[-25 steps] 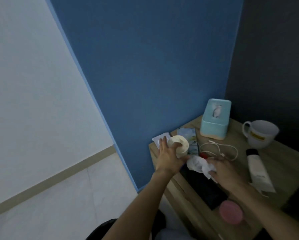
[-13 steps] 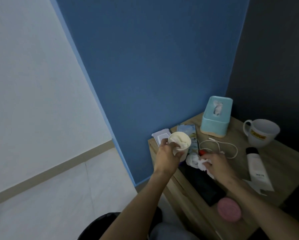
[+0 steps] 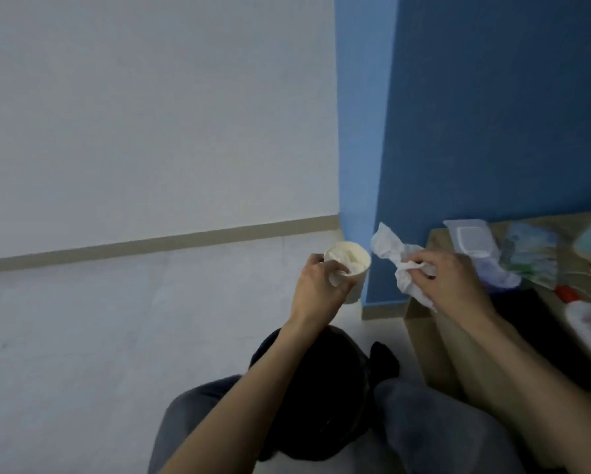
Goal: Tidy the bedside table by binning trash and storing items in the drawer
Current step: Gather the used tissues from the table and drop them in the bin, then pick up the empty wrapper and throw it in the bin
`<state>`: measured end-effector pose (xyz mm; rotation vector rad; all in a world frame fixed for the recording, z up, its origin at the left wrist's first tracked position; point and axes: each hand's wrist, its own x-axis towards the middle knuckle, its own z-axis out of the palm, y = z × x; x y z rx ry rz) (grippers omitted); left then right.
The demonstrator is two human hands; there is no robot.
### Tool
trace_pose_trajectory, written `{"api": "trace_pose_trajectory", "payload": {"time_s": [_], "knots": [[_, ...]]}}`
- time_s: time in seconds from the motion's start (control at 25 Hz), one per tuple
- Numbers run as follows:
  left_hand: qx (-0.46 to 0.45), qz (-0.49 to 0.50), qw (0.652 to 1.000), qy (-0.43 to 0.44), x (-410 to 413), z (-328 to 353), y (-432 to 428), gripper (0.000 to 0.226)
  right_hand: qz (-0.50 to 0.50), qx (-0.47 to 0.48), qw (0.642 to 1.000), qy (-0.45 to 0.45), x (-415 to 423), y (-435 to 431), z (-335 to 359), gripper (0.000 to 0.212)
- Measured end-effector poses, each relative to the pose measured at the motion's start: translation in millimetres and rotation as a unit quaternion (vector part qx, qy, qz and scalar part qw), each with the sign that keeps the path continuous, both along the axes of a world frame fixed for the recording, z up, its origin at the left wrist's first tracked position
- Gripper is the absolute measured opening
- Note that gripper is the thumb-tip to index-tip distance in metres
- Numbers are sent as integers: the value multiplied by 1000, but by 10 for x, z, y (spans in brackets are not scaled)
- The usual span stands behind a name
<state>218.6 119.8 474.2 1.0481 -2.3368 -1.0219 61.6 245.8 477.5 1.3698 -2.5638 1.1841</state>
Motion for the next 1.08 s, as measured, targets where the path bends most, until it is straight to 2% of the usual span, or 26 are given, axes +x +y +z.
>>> {"api": "trace_pose_trajectory", "payload": {"time_s": [0.12, 0.32, 0.4, 0.52, 0.6, 0.72, 0.88, 0.96, 1.08], "knots": [[47, 63, 994, -71, 647, -448, -143, 29, 72, 76, 993, -52, 557, -423, -545, 12], [148, 100, 966, -187, 1147, -1238, -203, 34, 113, 206, 964, -120, 1092, -678, -1403, 18], [169, 93, 959, -206, 1211, -1430, -221, 37, 119, 261, 945, -156, 1171, -735, -1620, 28], [179, 46, 951, -247, 1227, -1630, -249, 54, 177, 353, 895, -207, 1187, -764, -1818, 55], [166, 20, 947, -273, 1211, -1732, -268, 64, 202, 374, 881, -209, 1133, -739, -1874, 69], [163, 34, 956, -242, 1065, -1734, -280, 62, 192, 325, 909, -176, 963, -676, -1772, 62], [152, 21, 975, -159, 481, -1440, -231, 56, 142, 158, 972, -99, 460, -532, -1191, 41], [141, -17, 983, -117, -8, -1190, -119, 52, 90, 79, 991, -64, 70, -317, -752, 33], [94, -101, 989, -58, -763, -808, 168, 49, -1, 7, 1000, 2, -502, 116, -200, 28]]}}
